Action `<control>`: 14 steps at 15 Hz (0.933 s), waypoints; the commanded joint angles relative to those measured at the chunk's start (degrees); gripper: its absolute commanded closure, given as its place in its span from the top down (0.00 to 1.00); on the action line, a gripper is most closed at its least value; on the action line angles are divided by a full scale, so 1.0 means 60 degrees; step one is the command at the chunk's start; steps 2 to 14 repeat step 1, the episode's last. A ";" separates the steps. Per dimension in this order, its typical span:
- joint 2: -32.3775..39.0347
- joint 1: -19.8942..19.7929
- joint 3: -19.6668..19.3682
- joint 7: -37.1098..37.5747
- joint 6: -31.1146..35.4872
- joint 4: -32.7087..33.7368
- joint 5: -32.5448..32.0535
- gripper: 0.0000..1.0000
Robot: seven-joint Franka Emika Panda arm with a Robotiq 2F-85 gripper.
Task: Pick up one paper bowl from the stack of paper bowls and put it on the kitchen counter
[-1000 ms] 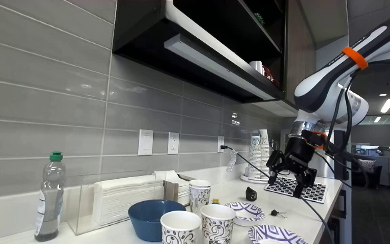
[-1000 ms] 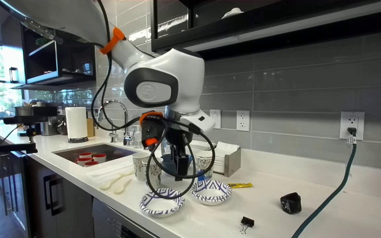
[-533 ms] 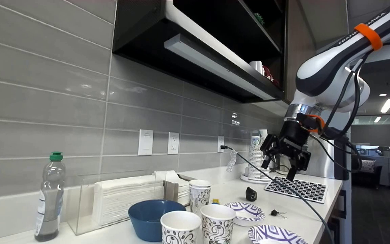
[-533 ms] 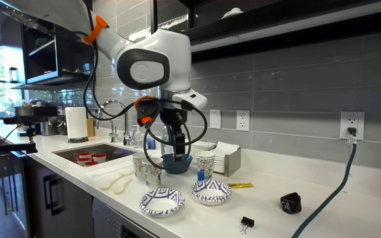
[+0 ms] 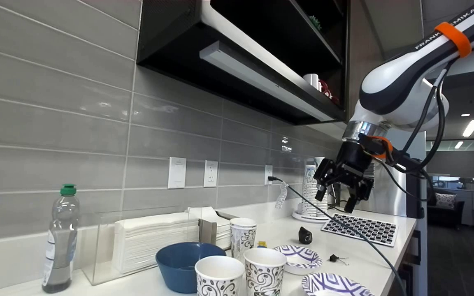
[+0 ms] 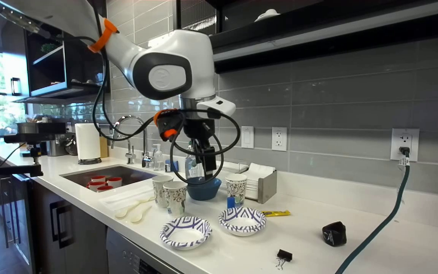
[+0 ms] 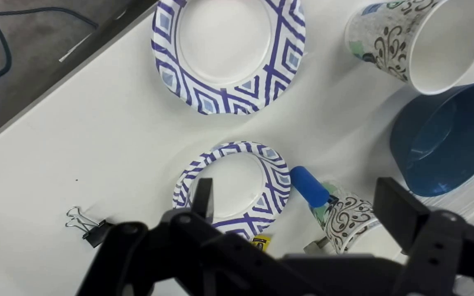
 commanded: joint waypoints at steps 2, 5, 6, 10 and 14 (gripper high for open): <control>-0.0005 0.0122 -0.0120 0.0055 -0.0017 0.0015 -0.0076 1.00; -0.0005 0.0122 -0.0120 0.0055 -0.0017 0.0015 -0.0076 1.00; -0.0005 0.0122 -0.0120 0.0055 -0.0017 0.0015 -0.0076 1.00; -0.0005 0.0122 -0.0120 0.0055 -0.0017 0.0015 -0.0076 1.00; -0.0005 0.0122 -0.0120 0.0055 -0.0017 0.0015 -0.0076 1.00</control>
